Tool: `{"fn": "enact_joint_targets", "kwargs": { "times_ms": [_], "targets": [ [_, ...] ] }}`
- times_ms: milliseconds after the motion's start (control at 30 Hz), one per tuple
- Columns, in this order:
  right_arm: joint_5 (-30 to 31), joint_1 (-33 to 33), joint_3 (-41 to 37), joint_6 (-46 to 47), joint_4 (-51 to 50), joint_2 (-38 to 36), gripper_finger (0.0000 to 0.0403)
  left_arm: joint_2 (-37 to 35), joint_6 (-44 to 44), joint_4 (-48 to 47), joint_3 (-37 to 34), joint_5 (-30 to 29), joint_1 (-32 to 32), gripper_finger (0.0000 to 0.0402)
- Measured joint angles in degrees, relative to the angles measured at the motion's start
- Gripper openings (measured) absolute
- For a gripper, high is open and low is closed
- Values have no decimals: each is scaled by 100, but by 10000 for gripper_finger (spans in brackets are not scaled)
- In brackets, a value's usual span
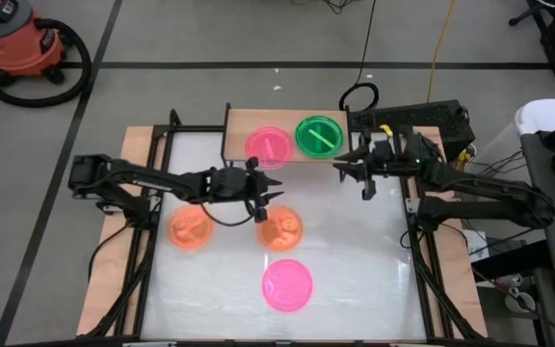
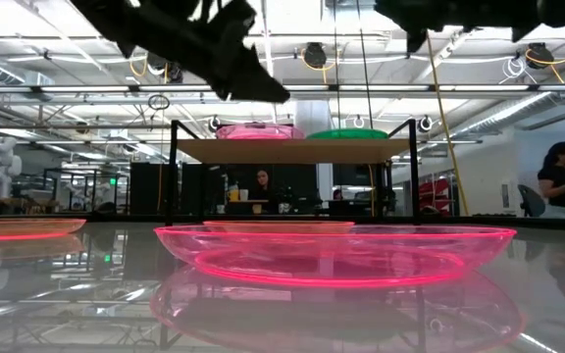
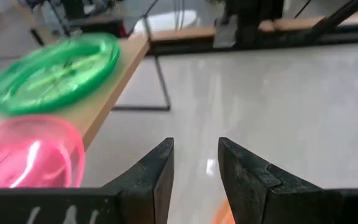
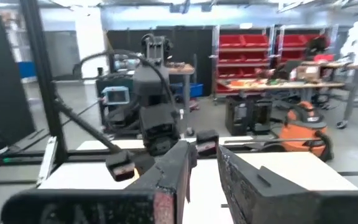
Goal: Place and stack plates onto a shelf
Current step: Put the top pink plate on the shelf, then stack the right orange plate on top of the pink plate on the shelf
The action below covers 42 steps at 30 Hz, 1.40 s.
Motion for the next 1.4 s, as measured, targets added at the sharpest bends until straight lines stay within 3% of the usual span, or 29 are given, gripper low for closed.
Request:
{"fn": "enact_joint_targets", "kwargs": {
  "times_ms": [167, 467, 667, 867, 1100, 1400],
  "targets": [
    [481, 0, -282, -137, 13, -292, 55, -4, -134, -340, 0, 1, 432, 131],
    [477, -2, -337, -177, 4, -307, 44, -2, -499, -634, 0, -2, 1140, 131],
    [475, -2, -337, -173, -4, -307, 45, -2, -601, -620, 0, 1, 1140, 131],
    [458, -2, -337, -88, -341, -307, 45, -85, -486, -610, 0, 36, 788, 131],
    [433, 0, -339, -96, -1283, -307, 45, -218, 245, -1194, 0, 251, -281, 131],
    [436, 331, -1314, -85, -44, -307, 45, -216, 338, -2420, 0, -360, -1623, 131]
  ]
}}
